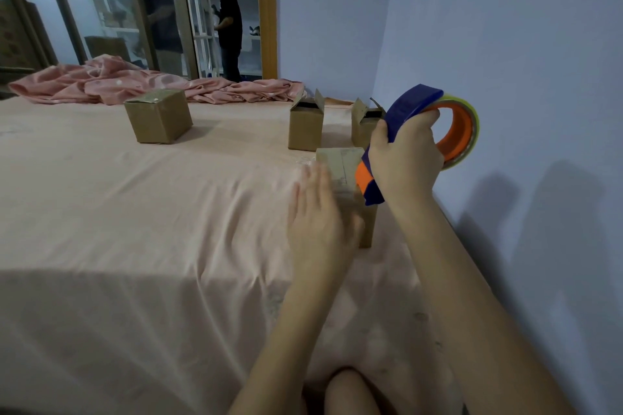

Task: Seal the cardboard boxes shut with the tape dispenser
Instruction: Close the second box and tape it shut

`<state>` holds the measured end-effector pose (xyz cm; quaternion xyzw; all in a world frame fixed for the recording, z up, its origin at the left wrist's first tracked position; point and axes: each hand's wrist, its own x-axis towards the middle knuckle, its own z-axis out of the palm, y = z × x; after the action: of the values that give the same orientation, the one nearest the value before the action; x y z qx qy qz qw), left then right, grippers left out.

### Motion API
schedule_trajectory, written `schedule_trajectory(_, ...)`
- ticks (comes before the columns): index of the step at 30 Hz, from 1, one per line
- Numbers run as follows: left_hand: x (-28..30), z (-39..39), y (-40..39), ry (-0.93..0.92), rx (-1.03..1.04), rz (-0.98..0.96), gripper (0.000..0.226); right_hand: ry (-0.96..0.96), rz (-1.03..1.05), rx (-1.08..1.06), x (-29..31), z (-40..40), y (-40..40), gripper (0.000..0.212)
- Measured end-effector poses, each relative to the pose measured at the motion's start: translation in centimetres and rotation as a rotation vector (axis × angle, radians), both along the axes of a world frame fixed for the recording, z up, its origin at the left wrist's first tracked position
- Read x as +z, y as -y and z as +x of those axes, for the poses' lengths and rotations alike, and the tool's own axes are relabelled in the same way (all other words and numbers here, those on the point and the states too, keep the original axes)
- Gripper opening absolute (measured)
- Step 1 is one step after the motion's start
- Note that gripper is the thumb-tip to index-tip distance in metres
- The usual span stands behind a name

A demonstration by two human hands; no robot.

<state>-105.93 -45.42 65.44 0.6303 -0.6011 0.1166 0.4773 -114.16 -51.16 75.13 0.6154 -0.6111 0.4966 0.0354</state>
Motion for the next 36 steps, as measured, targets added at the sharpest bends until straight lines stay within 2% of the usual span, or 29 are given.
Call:
schedule_trajectory(3,1.6,-0.2,1.1,0.37,0.057,-0.014,0.041,0.006,-0.009,0.01,0.0,-0.2,-0.1,0.048)
schedule_trajectory(6,1.6,0.4,1.3,0.533,0.038,0.022,0.028,0.037,0.014,0.018,-0.2,-0.6,-0.2,0.049)
schedule_trajectory(12,1.7,1.5,0.8,0.582,0.06,0.12,0.03,0.192,-0.038,0.032,-0.8,0.0,-0.9,0.055)
schedule_trajectory(17,1.6,4.5,0.2,0.539,0.093,0.031,0.028,0.371,-0.016,0.104,-1.5,2.2,-1.1,0.053)
schedule_trajectory(22,2.3,6.1,0.0,0.543,0.123,0.113,0.021,0.439,-0.04,0.108,-2.4,4.7,-1.3,0.067)
schedule_trajectory(28,1.6,5.0,0.7,0.491,0.051,0.046,0.036,0.542,-0.049,0.127,-2.7,4.4,-0.5,0.058)
schedule_trajectory(36,1.2,5.6,0.9,0.509,0.059,0.023,0.024,0.653,0.003,0.203,-2.5,2.6,0.4,0.049)
